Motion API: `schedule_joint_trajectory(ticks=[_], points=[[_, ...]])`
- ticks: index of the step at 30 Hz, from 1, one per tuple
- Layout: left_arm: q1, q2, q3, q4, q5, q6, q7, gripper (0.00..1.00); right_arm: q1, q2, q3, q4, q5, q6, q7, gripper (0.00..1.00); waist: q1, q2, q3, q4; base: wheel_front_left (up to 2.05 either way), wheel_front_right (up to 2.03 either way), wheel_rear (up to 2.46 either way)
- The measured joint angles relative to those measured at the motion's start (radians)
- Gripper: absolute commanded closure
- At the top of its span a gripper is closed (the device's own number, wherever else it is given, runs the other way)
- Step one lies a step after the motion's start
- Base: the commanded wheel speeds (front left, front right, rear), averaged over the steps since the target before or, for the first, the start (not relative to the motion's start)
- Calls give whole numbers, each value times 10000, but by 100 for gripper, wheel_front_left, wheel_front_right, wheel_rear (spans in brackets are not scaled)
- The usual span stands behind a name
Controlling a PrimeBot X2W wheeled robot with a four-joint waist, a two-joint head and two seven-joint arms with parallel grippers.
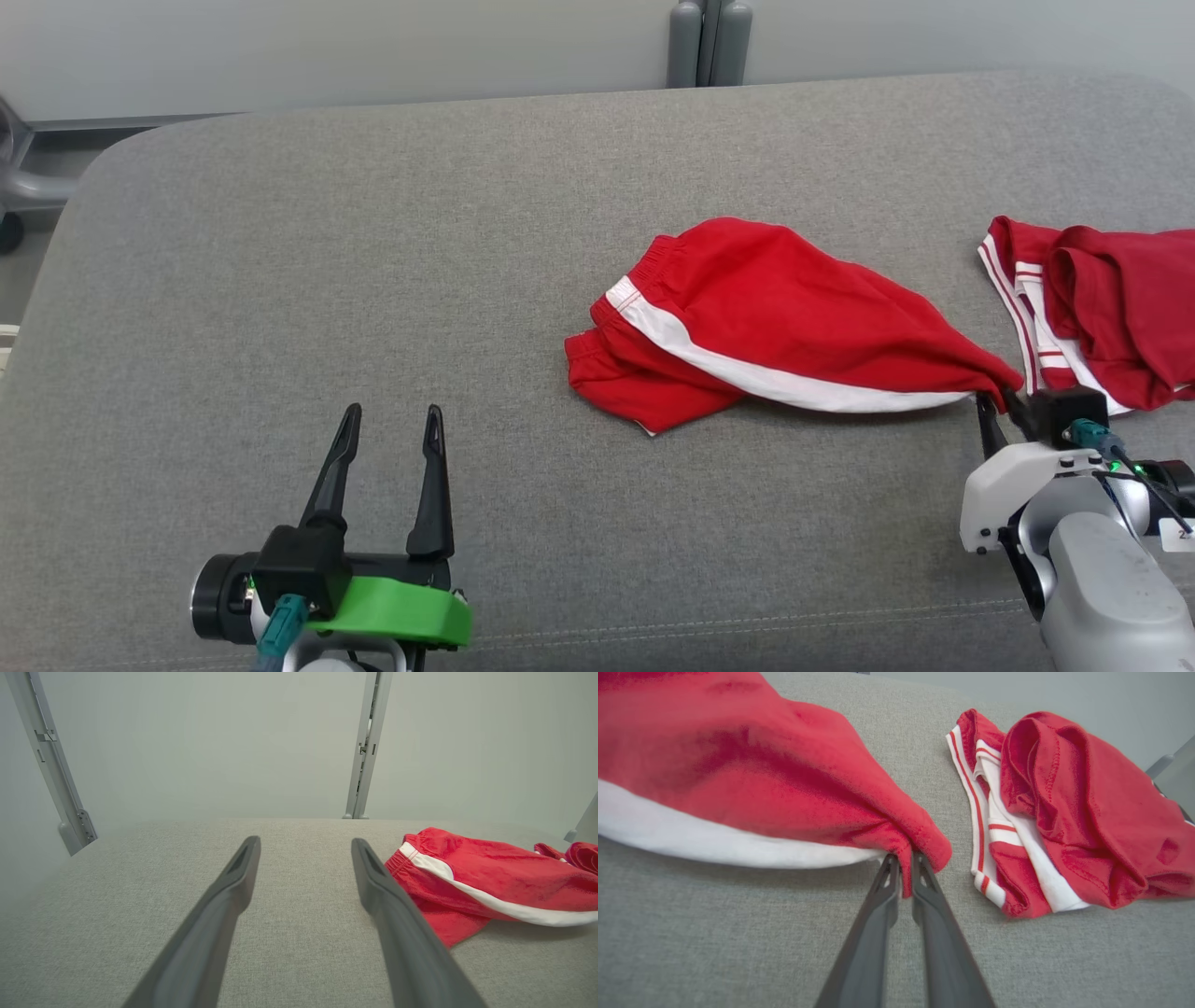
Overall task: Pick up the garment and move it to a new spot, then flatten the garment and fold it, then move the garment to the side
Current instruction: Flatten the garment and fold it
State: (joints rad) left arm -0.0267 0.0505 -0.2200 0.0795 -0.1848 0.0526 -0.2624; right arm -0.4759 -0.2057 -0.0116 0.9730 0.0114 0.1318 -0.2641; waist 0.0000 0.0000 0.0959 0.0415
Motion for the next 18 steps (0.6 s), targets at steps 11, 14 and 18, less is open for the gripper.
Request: schedule_joint_trajectory(ticks=[11,14,18], points=[[-69,0,-88,190,-35,-121,0,0,1202,1292,-1379,-2940,-890,0,0,0,0,0,-99,-324,0,0,0],[-79,0,-77,263,12,-186,0,0,1700,1478,-865,-3781,-546,0,0,0,0,0,-128,-527,0,0,0],[-151,0,-81,382,10,-228,0,0,2372,1549,-36,-4640,73,-2,2,0,0,0,-167,-788,0,0,0]])
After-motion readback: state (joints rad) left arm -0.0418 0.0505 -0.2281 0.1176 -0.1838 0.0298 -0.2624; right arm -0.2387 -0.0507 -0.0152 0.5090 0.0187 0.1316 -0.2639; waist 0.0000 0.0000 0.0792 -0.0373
